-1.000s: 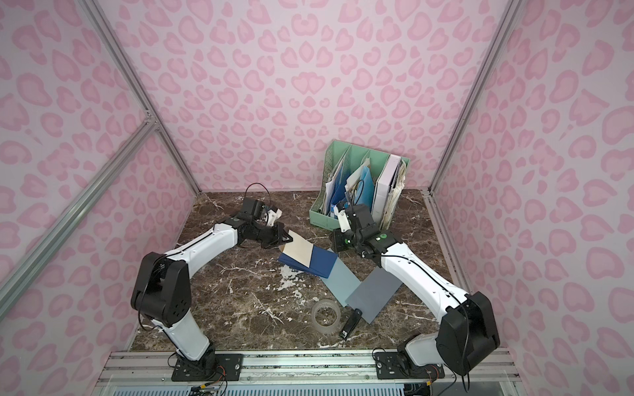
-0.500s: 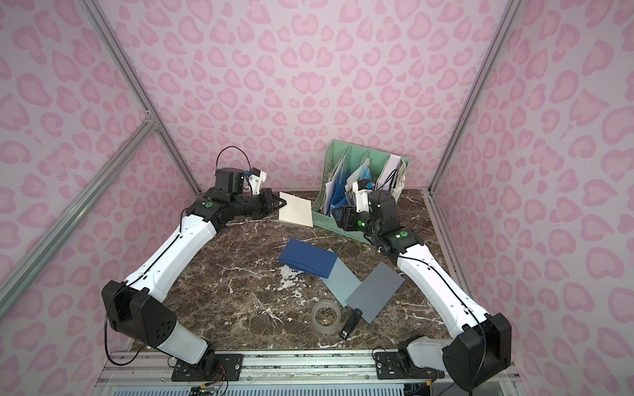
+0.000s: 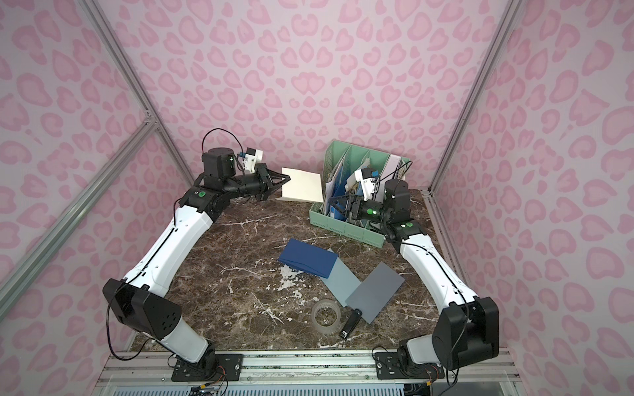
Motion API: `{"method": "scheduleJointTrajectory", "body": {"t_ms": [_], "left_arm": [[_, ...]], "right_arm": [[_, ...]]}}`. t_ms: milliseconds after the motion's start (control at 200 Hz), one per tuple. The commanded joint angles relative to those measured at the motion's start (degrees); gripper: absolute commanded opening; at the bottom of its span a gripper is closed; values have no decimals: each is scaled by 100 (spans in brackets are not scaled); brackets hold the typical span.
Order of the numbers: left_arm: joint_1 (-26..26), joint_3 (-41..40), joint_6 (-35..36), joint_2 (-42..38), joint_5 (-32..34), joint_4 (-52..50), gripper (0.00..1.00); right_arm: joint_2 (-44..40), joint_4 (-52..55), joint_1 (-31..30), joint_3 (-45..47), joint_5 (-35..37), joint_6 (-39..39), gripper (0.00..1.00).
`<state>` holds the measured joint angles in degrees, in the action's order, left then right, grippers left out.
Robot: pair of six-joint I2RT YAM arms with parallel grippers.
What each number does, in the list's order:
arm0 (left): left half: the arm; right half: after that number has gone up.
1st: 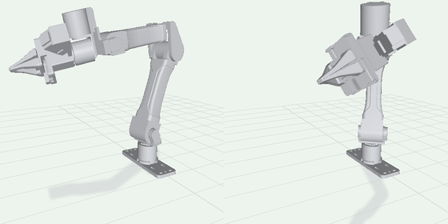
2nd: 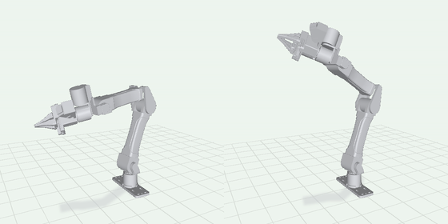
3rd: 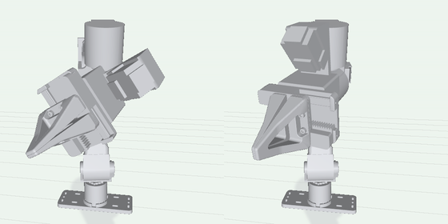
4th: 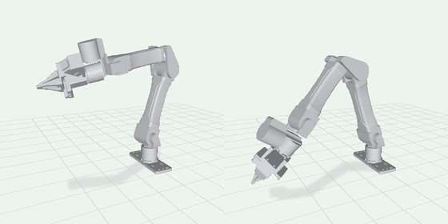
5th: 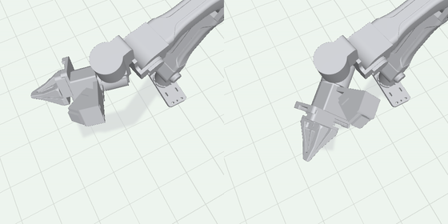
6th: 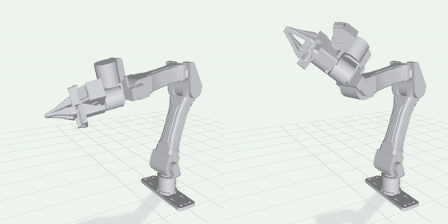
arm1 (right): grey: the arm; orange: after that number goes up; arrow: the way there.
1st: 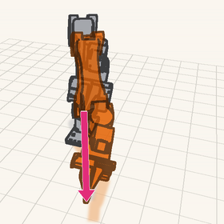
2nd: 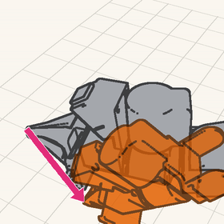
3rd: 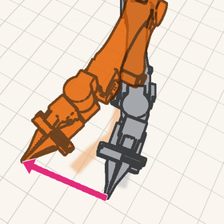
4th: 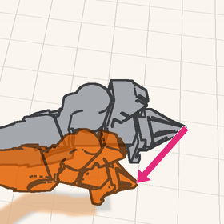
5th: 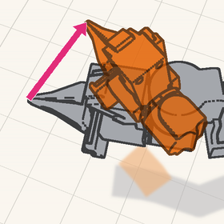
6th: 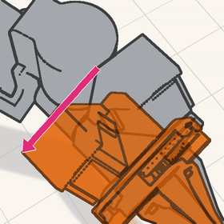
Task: Take the letter paper out of the envelope
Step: Unfold the letter paper.
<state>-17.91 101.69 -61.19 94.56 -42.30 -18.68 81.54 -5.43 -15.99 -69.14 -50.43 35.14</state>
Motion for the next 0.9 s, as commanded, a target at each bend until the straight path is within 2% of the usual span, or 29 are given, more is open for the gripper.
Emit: {"method": "scheduleJointTrajectory", "body": {"t_ms": [0,175,405,610,895], "left_arm": [[13,89,-414,32,-686,324,0],[-2,1,-510,-59,-897,392,0],[-27,-65,-670,-46,-1016,604,0],[-76,-159,-700,-39,-1043,650,0],[-116,-204,-658,-5,-931,684,0]], "right_arm": [[102,-443,11,-121,-995,-3,71],[143,-366,14,-205,-1166,-172,72],[161,-1420,-13,85,-1527,677,72],[229,-1479,-176,-91,-1641,723,71],[187,-1425,-343,-76,-1656,766,56]]}}
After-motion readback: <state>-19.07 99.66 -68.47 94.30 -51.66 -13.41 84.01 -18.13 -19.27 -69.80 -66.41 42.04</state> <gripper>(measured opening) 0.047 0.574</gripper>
